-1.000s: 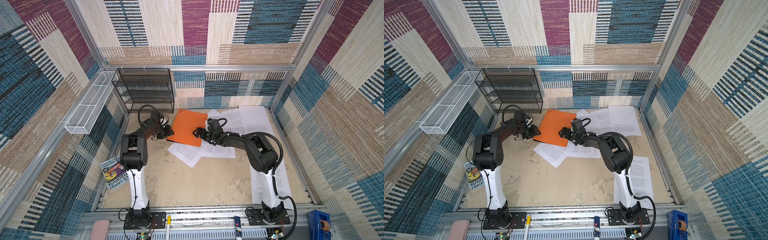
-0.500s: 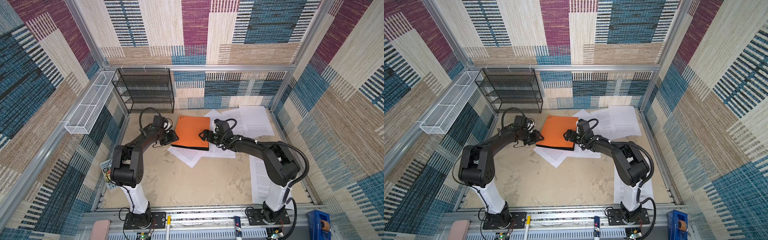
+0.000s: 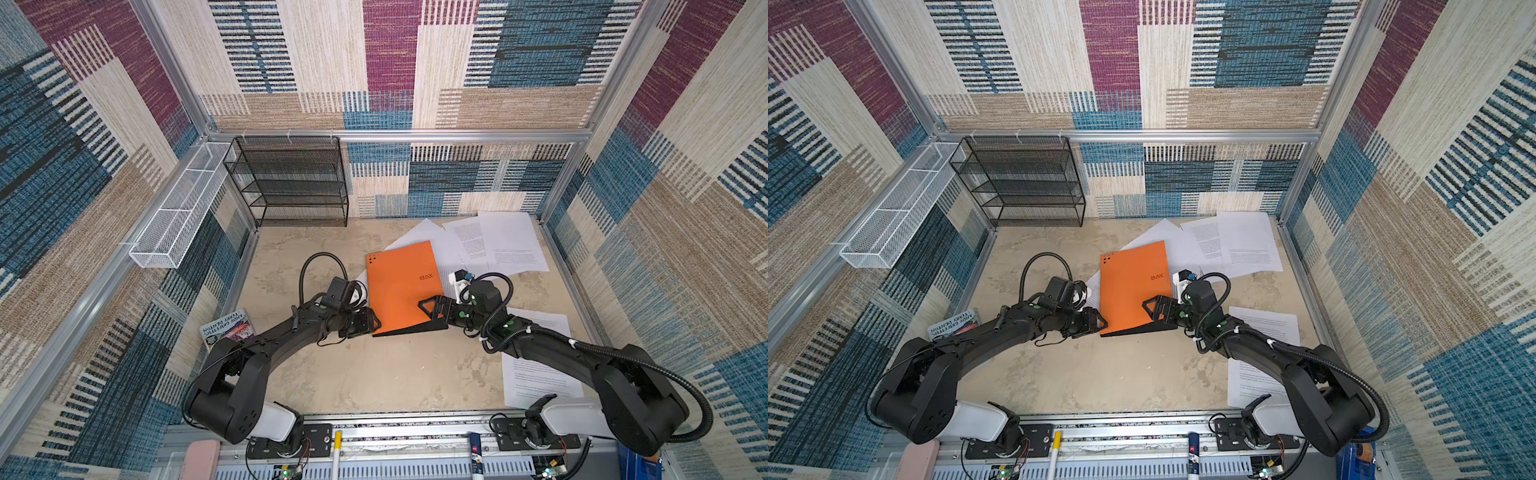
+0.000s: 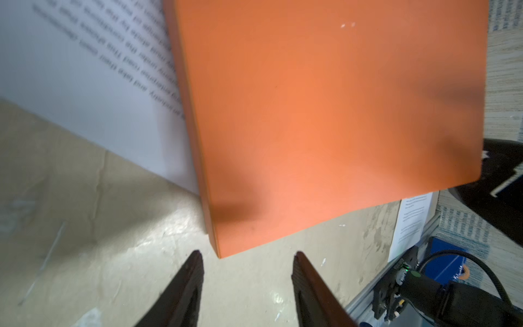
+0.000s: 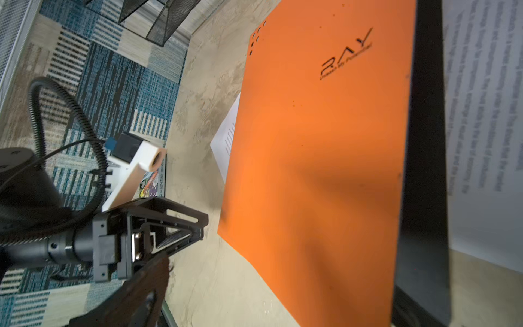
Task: Put the files into the folder
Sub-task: 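Flip the orange cover open with the right gripper while the left holds the folder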
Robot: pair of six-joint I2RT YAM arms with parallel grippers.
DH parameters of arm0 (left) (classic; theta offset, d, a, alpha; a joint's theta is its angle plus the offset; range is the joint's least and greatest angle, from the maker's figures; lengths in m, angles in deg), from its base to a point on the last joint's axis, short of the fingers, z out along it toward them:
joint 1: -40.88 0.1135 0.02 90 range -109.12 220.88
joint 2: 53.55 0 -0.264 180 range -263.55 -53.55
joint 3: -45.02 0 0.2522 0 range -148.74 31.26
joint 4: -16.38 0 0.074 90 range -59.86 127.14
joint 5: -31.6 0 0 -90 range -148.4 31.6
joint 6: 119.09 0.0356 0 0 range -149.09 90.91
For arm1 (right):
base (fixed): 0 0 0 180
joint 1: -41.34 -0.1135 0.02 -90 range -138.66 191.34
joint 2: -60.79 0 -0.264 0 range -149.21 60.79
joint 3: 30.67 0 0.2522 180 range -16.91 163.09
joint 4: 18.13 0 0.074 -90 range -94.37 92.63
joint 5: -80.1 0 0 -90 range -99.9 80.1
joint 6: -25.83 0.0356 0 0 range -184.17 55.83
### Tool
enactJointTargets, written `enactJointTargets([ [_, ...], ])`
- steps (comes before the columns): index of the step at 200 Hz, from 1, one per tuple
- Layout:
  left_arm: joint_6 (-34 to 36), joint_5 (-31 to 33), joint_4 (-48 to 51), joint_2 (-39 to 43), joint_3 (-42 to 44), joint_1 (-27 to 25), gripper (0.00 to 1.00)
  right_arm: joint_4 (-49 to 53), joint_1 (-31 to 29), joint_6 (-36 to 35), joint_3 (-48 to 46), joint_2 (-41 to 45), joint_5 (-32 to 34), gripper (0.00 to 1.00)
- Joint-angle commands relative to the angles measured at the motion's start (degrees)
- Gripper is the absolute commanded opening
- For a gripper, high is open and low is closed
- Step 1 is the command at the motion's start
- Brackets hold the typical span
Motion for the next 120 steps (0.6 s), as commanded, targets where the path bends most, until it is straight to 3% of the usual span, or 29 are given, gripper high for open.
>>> enactJointTargets([
  [1,-2.0,2.4,-2.5,0.7,1.1,-0.1,0.55,-10.9,0.7,-3.9,-3.2,1.0,-5.1,1.00],
  [40,-2.3,1.7,-0.5,1.1,-1.9,1.3,0.69,-18.6,3.1,-7.2,-2.1,-0.3,-9.3,1.00],
  [68,-3.7,1.0,0.8,2.0,-4.3,5.4,0.78,-21.5,6.7,-7.1,0.7,-4.9,-15.2,1.00],
  [103,-3.9,-1.0,0.1,-1.9,-10.3,11.1,0.77,-23.8,7.4,-7.5,6.2,-12.3,-20.8,1.00],
  [120,-5.4,-3.5,-1.3,-7.7,-13.9,13.6,0.68,-23.8,7.3,-6.9,9.1,-14.5,-21.2,1.00],
])
